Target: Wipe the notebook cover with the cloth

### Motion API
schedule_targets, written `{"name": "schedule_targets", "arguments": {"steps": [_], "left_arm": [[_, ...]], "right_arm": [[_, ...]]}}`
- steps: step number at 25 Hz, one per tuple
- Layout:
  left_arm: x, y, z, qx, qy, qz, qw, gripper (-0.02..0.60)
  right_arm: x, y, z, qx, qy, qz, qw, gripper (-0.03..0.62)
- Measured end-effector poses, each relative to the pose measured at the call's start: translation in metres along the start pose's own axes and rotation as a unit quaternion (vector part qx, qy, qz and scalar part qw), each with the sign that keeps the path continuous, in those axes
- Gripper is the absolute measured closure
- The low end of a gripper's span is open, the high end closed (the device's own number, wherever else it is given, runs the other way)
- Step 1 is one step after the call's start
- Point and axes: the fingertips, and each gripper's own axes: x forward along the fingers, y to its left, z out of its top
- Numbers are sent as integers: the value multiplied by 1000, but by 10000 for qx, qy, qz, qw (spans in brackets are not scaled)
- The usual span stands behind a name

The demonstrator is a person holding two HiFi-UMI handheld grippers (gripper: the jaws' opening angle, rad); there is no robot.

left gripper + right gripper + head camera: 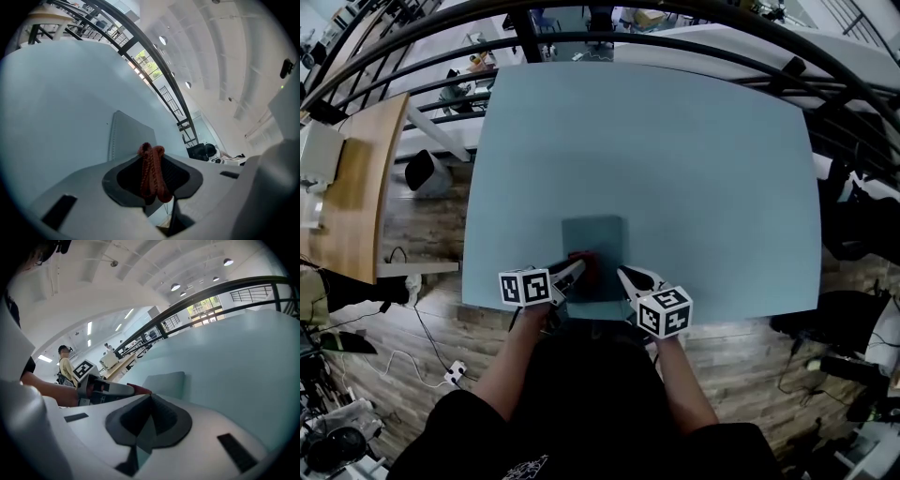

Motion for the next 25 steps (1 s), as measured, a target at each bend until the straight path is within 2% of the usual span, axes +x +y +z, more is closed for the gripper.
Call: {"name": "schedule_targets", "arguments": {"steps": [15,25], "left_arm": [[-37,26,12,-63,-180,199,9996,482],[-48,29,18,-91,-384,362,9986,482]], "right_arm": [[19,21,1,-131,115,183,9997,588],[11,13,1,-147,88,220,9996,588]]}}
